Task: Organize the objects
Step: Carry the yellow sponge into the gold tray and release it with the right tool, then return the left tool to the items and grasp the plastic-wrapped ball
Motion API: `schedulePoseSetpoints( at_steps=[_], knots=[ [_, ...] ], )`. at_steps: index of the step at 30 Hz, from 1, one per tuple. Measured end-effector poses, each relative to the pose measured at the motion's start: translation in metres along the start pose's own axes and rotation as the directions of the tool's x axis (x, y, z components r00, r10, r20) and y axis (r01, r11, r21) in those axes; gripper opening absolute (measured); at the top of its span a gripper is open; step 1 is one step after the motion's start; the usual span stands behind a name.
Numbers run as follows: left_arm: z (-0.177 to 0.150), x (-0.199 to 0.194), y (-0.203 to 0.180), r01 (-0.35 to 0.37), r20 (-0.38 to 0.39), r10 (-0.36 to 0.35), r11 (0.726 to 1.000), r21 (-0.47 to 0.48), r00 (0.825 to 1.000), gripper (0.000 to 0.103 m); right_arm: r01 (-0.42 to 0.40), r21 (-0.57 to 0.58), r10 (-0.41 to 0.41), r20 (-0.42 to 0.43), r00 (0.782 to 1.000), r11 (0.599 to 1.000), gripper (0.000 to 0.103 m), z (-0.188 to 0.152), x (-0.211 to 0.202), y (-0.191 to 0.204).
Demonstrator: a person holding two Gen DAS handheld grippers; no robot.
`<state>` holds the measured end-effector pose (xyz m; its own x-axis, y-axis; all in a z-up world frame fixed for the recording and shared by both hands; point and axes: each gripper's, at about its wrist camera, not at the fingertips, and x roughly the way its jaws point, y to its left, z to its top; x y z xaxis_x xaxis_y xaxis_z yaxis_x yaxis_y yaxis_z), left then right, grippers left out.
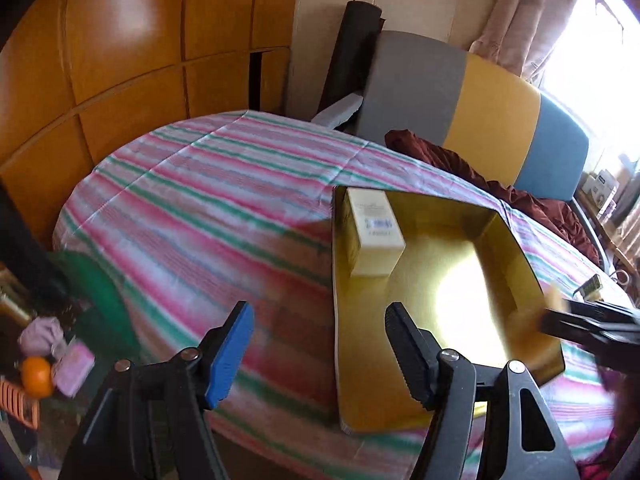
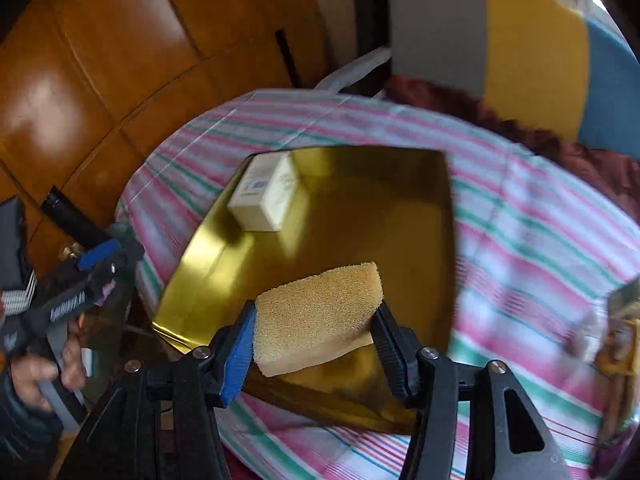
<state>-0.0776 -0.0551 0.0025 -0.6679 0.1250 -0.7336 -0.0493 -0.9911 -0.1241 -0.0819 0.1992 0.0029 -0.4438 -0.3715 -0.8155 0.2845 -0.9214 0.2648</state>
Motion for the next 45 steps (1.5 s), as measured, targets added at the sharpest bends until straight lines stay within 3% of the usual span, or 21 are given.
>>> schedulePoseSetpoints(
  at_steps=[2,4,7,17,24,31,38,45],
  knots=[
    [-0.009,-0.002,0.006,-0.001,-0.005,0.001,1.0,-0.026,1.0,0.069,-0.02,0.009,0.021,-0.032,0.999,1.0,0.06,0.012,0.026,0.017],
    [-0.017,-0.001,0.013,-0.007,-0.012,0.006,0.999,-0.053,1.0,0.069,-0.09,0.028,0.091,-0.022,0.996,0.996,0.064,0.021,0.041,0.03],
    [-0.025,-0.001,0.016,-0.022,-0.009,0.022,0.998,-0.061,1.0,0.069,-0.101,0.043,0.101,0.007,0.995,0.994,0.087,0.026,0.042,0.04],
    [-0.031,-0.001,0.005,-0.02,0.016,0.02,0.999,-0.039,1.0,0.069,0.009,0.073,-0.01,0.022,1.0,0.997,0.087,-0.011,0.023,0.014],
    [-0.033,-0.011,-0.029,0.004,0.05,-0.005,1.0,0.024,0.999,0.071,0.076,0.076,-0.082,0.082,0.993,0.994,0.087,-0.03,-0.003,-0.002],
    [-0.036,-0.018,-0.072,0.043,0.054,-0.05,0.991,0.125,0.997,0.076,0.169,0.045,-0.174,0.119,0.978,0.985,0.087,-0.044,-0.025,-0.016],
    [-0.037,-0.022,-0.113,0.08,0.051,-0.093,0.972,0.223,0.994,0.076,0.23,0.115,-0.244,0.129,0.961,0.966,0.087,-0.061,-0.05,-0.059],
    [-0.037,-0.025,-0.149,0.123,0.042,-0.141,0.949,0.29,0.989,0.078,0.345,0.184,-0.37,0.126,0.92,0.92,0.087,-0.071,-0.083,-0.121]
  ],
)
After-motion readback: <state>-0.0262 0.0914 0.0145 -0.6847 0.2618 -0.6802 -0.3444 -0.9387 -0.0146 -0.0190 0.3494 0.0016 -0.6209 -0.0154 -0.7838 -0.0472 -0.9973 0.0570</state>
